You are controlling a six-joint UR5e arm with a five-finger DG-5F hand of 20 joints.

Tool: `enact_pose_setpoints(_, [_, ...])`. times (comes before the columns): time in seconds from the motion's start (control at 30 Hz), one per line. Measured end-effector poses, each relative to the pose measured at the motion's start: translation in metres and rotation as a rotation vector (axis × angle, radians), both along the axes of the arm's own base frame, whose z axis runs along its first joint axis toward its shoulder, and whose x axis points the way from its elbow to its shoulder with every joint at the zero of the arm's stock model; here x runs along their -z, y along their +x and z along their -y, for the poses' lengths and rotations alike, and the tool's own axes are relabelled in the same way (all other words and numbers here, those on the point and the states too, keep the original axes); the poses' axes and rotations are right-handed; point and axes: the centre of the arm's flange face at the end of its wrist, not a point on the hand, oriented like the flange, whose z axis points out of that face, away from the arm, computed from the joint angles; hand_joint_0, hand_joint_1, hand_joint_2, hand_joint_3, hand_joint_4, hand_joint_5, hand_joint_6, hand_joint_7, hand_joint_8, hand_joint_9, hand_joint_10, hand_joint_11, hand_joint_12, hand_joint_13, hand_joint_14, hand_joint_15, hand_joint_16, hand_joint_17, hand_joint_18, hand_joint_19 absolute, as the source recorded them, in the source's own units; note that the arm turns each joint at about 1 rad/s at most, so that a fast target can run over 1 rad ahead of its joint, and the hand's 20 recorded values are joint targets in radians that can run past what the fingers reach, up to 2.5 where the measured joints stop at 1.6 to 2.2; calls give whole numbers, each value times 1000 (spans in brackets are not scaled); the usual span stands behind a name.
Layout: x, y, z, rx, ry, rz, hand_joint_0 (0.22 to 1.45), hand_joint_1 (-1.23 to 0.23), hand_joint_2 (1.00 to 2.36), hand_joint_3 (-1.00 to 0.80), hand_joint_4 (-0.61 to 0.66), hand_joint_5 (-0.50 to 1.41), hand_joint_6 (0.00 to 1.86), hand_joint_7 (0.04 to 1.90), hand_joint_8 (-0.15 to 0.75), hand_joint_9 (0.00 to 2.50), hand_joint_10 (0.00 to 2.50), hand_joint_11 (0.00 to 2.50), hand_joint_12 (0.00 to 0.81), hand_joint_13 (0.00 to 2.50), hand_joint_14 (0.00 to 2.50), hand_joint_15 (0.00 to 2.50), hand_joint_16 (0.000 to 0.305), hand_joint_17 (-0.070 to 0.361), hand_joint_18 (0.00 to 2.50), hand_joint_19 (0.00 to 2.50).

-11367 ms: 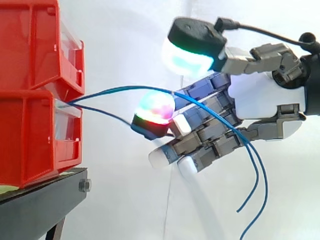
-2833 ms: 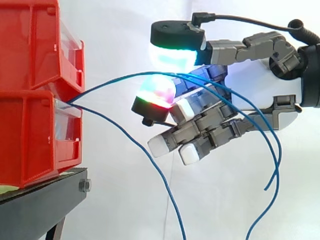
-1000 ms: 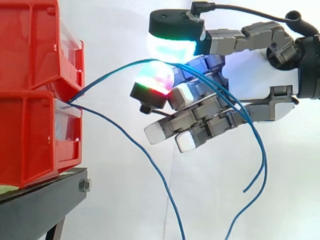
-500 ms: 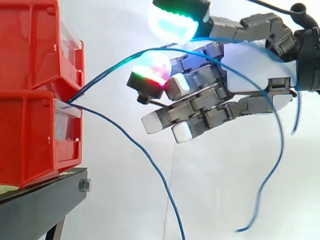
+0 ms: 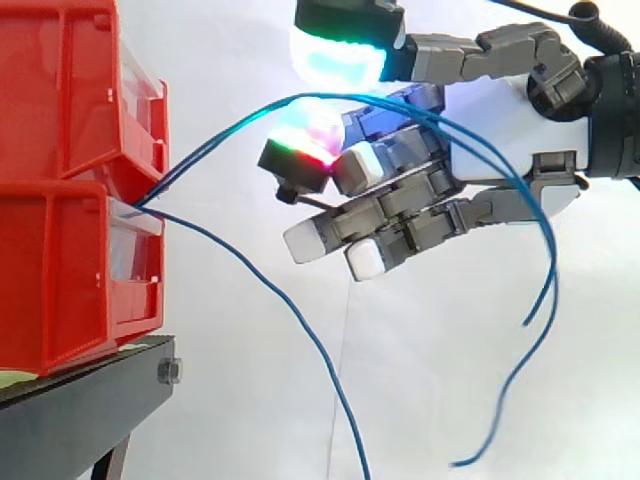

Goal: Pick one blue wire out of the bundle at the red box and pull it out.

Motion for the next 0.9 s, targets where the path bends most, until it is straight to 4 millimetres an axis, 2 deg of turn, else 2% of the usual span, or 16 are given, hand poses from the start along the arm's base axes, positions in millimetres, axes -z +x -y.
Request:
enact_pose_setpoints(0.17, [0, 0, 1, 1, -1, 0, 612, -769, 1016, -269, 262, -158, 895, 1177, 410, 1059, 21, 883, 470, 815, 14, 441, 59, 133, 830, 591])
enact_pose_setpoints(0.4, [2, -1, 1, 2, -2, -3, 587, -779, 1020, -118, 225, -152, 903, 1198, 422, 1070, 21, 856, 485, 802, 15, 435, 63, 141, 845, 585])
enact_pose_setpoints(0.57, [5, -1, 1, 1, -4, -10, 635, -872, 1022, -124, 231, -200, 914, 1146, 381, 886, 22, 873, 465, 714, 14, 432, 61, 137, 778, 554])
enact_pose_setpoints(0.77, [17, -6, 0, 0, -6, -33, 709, -924, 1018, -222, 278, -229, 914, 1075, 371, 778, 20, 852, 465, 669, 13, 404, 62, 139, 754, 496])
enact_pose_setpoints(0.9, [21, -7, 0, 0, -5, -38, 658, -925, 1003, -458, 276, -231, 911, 1042, 370, 782, 20, 850, 461, 669, 14, 408, 62, 139, 757, 520])
